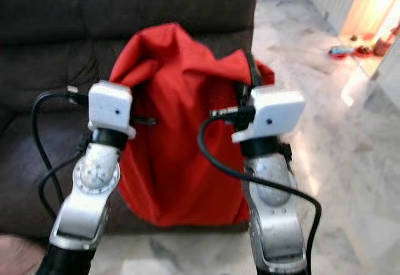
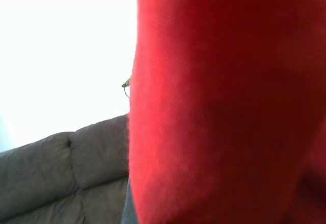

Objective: Move the pillow to the sofa from floor

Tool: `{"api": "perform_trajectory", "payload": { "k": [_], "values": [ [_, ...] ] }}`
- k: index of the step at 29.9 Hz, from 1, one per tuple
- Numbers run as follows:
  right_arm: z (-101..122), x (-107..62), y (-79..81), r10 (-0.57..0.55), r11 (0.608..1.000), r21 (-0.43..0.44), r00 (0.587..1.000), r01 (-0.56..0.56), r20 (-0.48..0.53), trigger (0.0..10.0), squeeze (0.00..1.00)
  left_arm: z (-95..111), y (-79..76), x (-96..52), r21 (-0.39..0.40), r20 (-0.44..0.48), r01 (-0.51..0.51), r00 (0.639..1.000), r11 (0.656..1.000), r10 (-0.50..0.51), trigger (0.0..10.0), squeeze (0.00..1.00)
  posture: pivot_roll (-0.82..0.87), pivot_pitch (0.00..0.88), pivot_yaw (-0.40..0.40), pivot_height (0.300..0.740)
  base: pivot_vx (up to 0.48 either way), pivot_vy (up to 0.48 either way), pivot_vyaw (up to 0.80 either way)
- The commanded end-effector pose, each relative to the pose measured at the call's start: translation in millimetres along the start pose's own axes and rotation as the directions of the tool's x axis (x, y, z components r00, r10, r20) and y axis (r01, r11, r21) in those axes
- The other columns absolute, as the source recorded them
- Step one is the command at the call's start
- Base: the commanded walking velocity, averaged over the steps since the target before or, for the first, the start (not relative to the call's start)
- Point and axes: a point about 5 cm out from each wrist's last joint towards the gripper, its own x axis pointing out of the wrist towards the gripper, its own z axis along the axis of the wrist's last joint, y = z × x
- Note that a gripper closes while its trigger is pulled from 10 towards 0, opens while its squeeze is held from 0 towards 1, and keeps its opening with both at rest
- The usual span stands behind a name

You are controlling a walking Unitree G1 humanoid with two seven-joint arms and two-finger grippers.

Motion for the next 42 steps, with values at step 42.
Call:
{"api": "perform_trajectory", "payload": {
  "k": [42],
  "values": [
    [-10, 1.7, 18.7, 0.135, 0.991, -0.001, 0.990, -0.135, -0.043, 10.0, 0.00, -12, -29.8, -13.2, -0.100, -0.072, 0.250, 0.963, 0.963, -0.258, 10.0, 0.00, -0.11, 0.070, 0.032, 0.739, 0.260, 0.000, 0.14]
  ]
}}
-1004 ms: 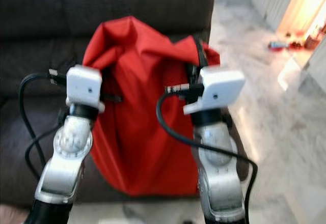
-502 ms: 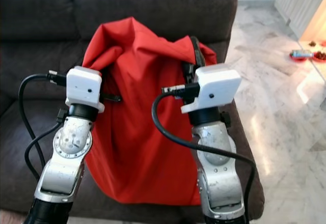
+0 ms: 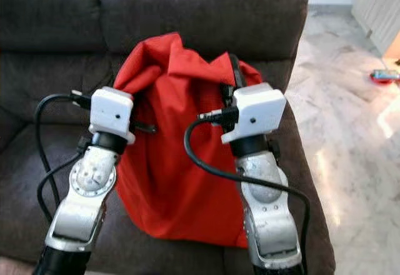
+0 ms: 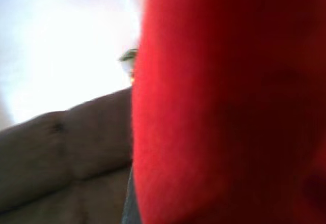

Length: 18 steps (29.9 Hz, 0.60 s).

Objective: Move the pillow to the sofa from floor

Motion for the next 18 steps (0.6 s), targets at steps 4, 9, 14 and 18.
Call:
{"api": "perform_trajectory", "payload": {
  "k": [4, 9, 14, 18],
  "values": [
    [7, 2.8, 13.8, 0.076, 0.997, 0.018, 0.997, -0.077, 0.033, 10.0, 0.00, -7, -19.5, -5.2, -0.057, -0.041, 0.139, 0.989, 0.989, -0.141, 10.0, 0.00, -0.11, 0.072, 0.031, 0.739, 0.000, 0.000, 0.00],
    [14, 5.7, 0.0, 0.002, 1.000, 0.020, 0.997, -0.003, 0.075, 10.0, 0.00, 17, -27.5, 1.7, -0.147, 0.060, 0.232, 0.972, 0.962, -0.225, 10.0, 0.00, -0.10, 0.069, 0.032, 0.739, 0.000, 0.000, 0.00],
    [23, 8.6, -15.1, -0.061, 0.998, 0.004, 0.991, 0.060, 0.117, 10.0, 0.00, 27, -23.9, 4.8, -0.185, 0.096, 0.234, 0.971, 0.954, -0.219, 10.0, 0.00, -0.10, 0.068, 0.034, 0.739, 0.000, 0.000, 0.00],
    [25, 8.8, -23.0, -0.102, 0.995, 0.021, 0.986, 0.100, 0.129, 10.0, 0.00, 33, -22.4, 5.4, -0.186, 0.119, 0.247, 0.966, 0.951, -0.228, 10.0, 0.00, -0.10, 0.068, 0.033, 0.739, 0.000, 0.000, 0.00]
  ]
}}
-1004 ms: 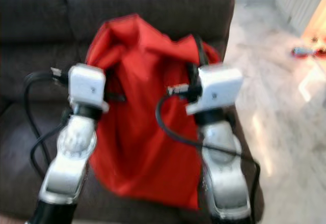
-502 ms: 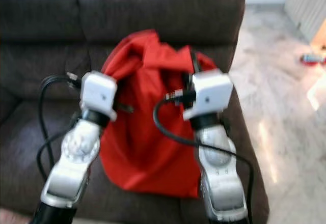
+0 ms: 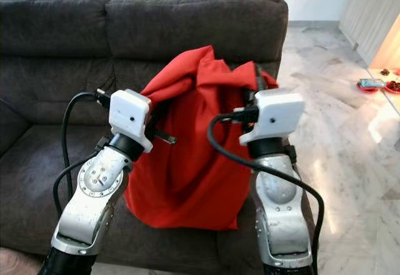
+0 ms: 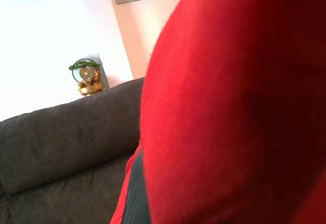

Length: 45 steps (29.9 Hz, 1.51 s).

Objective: Move the pillow to the sofa from floor

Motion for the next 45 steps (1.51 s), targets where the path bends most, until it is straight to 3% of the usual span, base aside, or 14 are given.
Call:
{"api": "perform_trajectory", "payload": {
  "k": [1, 7, 12, 18, 24, 25, 26, 27, 28, 29, 45],
  "values": [
    [26, 9.2, 6.8, 0.027, 0.999, 0.024, 0.990, -0.031, 0.139, 10.0, 0.00, 18, -13.1, 5.7, -0.023, 0.081, 0.092, 0.993, 0.995, -0.090, 10.0, 0.00, -0.10, 0.068, 0.033, 0.739, 0.000, 0.000, 0.00],
    [25, 10.4, 7.6, 0.025, 0.999, 0.038, 0.991, -0.031, 0.135, 10.0, 0.00, 25, -17.4, 6.7, -0.054, 0.093, 0.148, 0.985, 0.987, -0.143, 10.0, 0.00, -0.09, 0.067, 0.032, 0.739, 0.000, 0.000, 0.00],
    [18, 8.6, 13.4, 0.055, 0.997, 0.052, 0.993, -0.061, 0.101, 10.0, 0.00, 8, -16.3, 0.4, -0.062, 0.008, 0.143, 0.990, 0.988, -0.142, 10.0, 0.00, -0.09, 0.070, 0.030, 0.739, 0.000, 0.000, 0.00],
    [7, 5.6, 17.6, 0.082, 0.995, 0.045, 0.996, -0.084, 0.046, 10.0, 0.00, -16, -2.3, -5.7, -0.072, -0.109, 0.040, 0.993, 0.997, -0.048, 10.0, 0.00, -0.10, 0.075, 0.027, 0.739, 0.000, 0.000, 0.00],
    [2, 3.6, 20.2, 0.102, 0.994, 0.043, 0.995, -0.103, 0.015, 10.0, 0.00, -23, 9.6, -7.3, -0.055, -0.142, -0.031, 0.990, 0.998, 0.023, 10.0, 0.00, -0.10, 0.076, 0.025, 0.739, 0.000, 0.000, 0.00],
    [1, 3.4, 20.7, 0.105, 0.993, 0.043, 0.994, -0.106, 0.012, 10.0, 0.00, -24, 10.6, -7.5, -0.046, -0.144, -0.037, 0.989, 0.998, 0.030, 10.0, 0.60, -0.10, 0.076, 0.025, 0.739, 0.000, 0.000, 0.00],
    [0, 3.3, 21.0, 0.107, 0.993, 0.043, 0.994, -0.107, 0.011, 10.0, 0.00, -24, 11.3, -7.7, -0.039, -0.145, -0.042, 0.989, 0.998, 0.035, 10.0, 0.60, -0.10, 0.076, 0.025, 0.739, 0.000, 0.000, 0.00],
    [-1, 2.8, 21.9, 0.115, 0.992, 0.043, 0.993, -0.115, 0.003, 10.0, 0.00, -25, 12.6, -7.8, -0.038, -0.147, -0.047, 0.988, 0.998, 0.041, 10.0, 1.00, -0.10, 0.077, 0.023, 0.739, 0.000, 0.000, 0.00],
    [-1, 2.6, 22.4, 0.120, 0.992, 0.042, 0.993, -0.120, 0.000, 10.0, 0.22, -25, 13.0, -7.7, -0.040, -0.147, -0.049, 0.988, 0.998, 0.043, 10.0, 1.00, -0.10, 0.077, 0.024, 0.739, 0.000, 0.000, 0.00],
    [-2, 2.3, 23.1, 0.127, 0.991, 0.042, 0.992, -0.127, -0.005, 10.0, 1.00, -25, 13.9, -7.6, -0.038, -0.147, -0.057, 0.988, 0.998, 0.050, 10.0, 1.00, -0.10, 0.078, 0.023, 0.739, 0.000, 0.000, 0.00],
    [-10, 1.1, 19.5, 0.108, 0.994, 0.004, 0.993, -0.108, -0.040, 10.0, 1.00, -23, 13.0, -6.8, -0.020, -0.130, -0.050, 0.990, 0.999, 0.047, 10.0, 1.00, -0.10, 0.075, 0.024, 0.739, 0.000, 0.000, 0.00]
  ]
}}
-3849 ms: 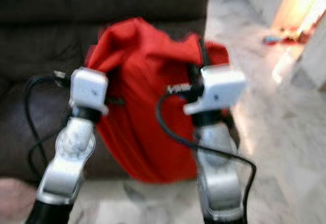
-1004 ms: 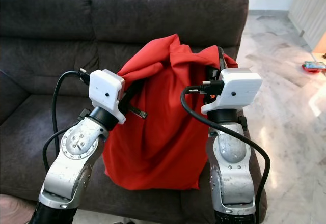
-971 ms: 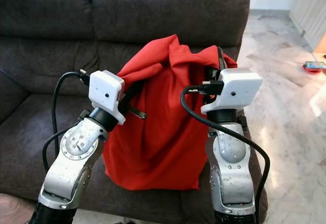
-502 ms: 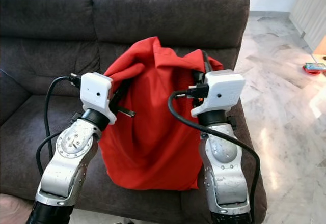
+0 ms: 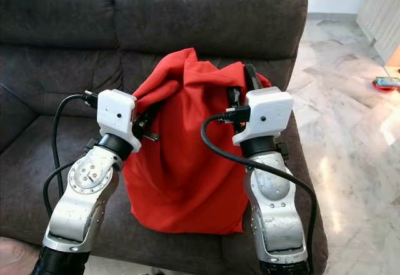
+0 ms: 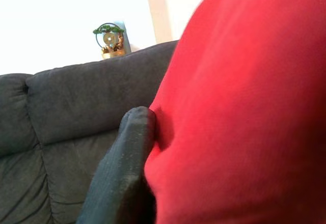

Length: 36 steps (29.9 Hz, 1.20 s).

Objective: Move the pillow to the sofa from floor

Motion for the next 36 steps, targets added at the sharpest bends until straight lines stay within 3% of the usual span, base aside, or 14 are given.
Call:
{"api": "perform_trajectory", "payload": {
  "k": [1, 13, 14, 16, 17, 18, 19, 23, 27, 28, 32, 33, 35, 36],
  "values": [
    [0, -0.4, 4.1, 0.017, 1.000, 0.002, 1.000, -0.017, 0.000, 10.0, 1.00, -7, -6.3, -0.4, -0.005, -0.031, 0.030, 0.999, 1.000, -0.030, 10.0, 1.00, -0.10, 0.075, 0.024, 0.739, 0.000, 0.000, 0.00],
    [-5, -0.2, -7.1, -0.066, 0.997, -0.039, 0.998, 0.065, -0.025, 10.0, 1.00, -9, -4.3, -1.6, 0.011, -0.040, 0.015, 0.999, 1.000, -0.015, 10.0, 1.00, -0.10, 0.077, 0.023, 0.739, 0.000, 0.000, 0.00],
    [-8, -0.7, -12.7, -0.098, 0.994, -0.056, 0.994, 0.096, -0.039, 10.0, 0.00, -11, -3.4, -2.7, 0.008, -0.048, 0.015, 0.999, 1.000, -0.014, 10.0, 1.00, -0.10, 0.078, 0.023, 0.739, 0.000, 0.000, 0.00],
    [-11, -2.1, -21.5, -0.138, 0.987, -0.094, 0.989, 0.132, -0.059, 10.0, 0.00, -15, -1.4, -4.3, 0.030, -0.069, 0.009, 0.998, 0.999, -0.007, 10.0, 1.00, -0.10, 0.079, 0.023, 0.739, 0.000, 0.000, 0.00],
    [-12, -2.8, -24.5, -0.152, 0.984, -0.107, 0.986, 0.145, -0.065, 10.0, 0.00, -16, -0.4, -4.8, 0.038, -0.073, 0.003, 0.997, 0.999, 0.000, 10.0, 0.75, -0.10, 0.079, 0.022, 0.739, 0.000, 0.000, 0.00],
    [-15, -4.6, -31.8, -0.181, 0.978, -0.123, 0.981, 0.171, -0.075, 10.0, 0.00, -18, 2.6, -5.5, 0.035, -0.084, -0.019, 0.996, 0.999, 0.022, 10.0, 0.00, -0.10, 0.079, 0.022, 0.739, 0.000, 0.000, 0.00],
    [-15, -4.6, -31.8, -0.181, 0.978, -0.123, 0.981, 0.171, -0.075, 10.0, 0.00, -18, 2.6, -5.5, 0.035, -0.084, -0.019, 0.996, 0.999, 0.022, 10.0, 0.00, -0.10, 0.079, 0.022, 0.739, 0.000, 0.000, 0.00],
    [-33, -20.0, -76.0, -0.337, 0.926, -0.231, 0.929, 0.298, -0.151, 10.0, 0.00, -29, 8.3, -8.1, 0.054, -0.119, -0.022, 0.992, 0.998, 0.028, 10.0, 0.00, -0.10, 0.079, 0.022, 0.739, 0.000, 0.000, 0.00],
    [-51, -41.0, -108.7, -0.462, 0.873, -0.281, 0.862, 0.399, -0.210, 10.0, 0.00, -49, 17.8, -15.3, 0.106, -0.190, -0.024, 0.981, 0.994, 0.044, 10.0, 0.00, -0.10, 0.077, 0.022, 0.739, 0.000, 0.000, 0.00],
    [-51, -41.0, -108.7, -0.462, 0.873, -0.281, 0.862, 0.399, -0.210, 10.0, 0.00, -49, 17.8, -15.3, 0.106, -0.190, -0.024, 0.981, 0.994, 0.044, 10.0, 0.00, -0.10, 0.077, 0.022, 0.739, 0.000, 0.000, 0.00],
    [-93, -84.9, -138.7, -0.571, 0.814, -0.356, 0.744, 0.459, -0.346, 10.0, 0.00, -99, 46.9, -37.7, 0.160, -0.378, -0.083, 0.915, 0.984, 0.138, 10.0, 0.00, -0.10, 0.068, 0.030, 0.739, 0.000, 0.000, 0.00],
    [-105, -100.8, -145.5, -0.590, 0.802, -0.383, 0.707, 0.458, -0.390, 10.0, 0.00, -117, 55.1, -48.1, 0.166, -0.442, -0.100, 0.882, 0.981, 0.165, 10.0, 0.00, -0.10, 0.068, 0.030, 0.739, 0.000, 0.000, 0.00],
    [-114, -111.0, -148.2, -0.602, 0.795, -0.390, 0.678, 0.464, -0.421, 10.0, 0.00, -129, 58.7, -56.0, 0.154, -0.495, -0.101, 0.853, 0.983, 0.165, 10.0, 0.00, -0.11, 0.062, 0.035, 0.739, 0.000, 0.000, 0.00],
    [-127, -128.5, -152.9, -0.632, 0.775, -0.388, 0.612, 0.498, -0.475, 10.0, 0.00, -144, 61.7, -67.0, 0.164, -0.556, -0.080, 0.816, 0.983, 0.159, 10.0, 0.00, -0.11, 0.061, 0.036, 0.739, 0.000, 0.000, 0.00]
  ]
}}
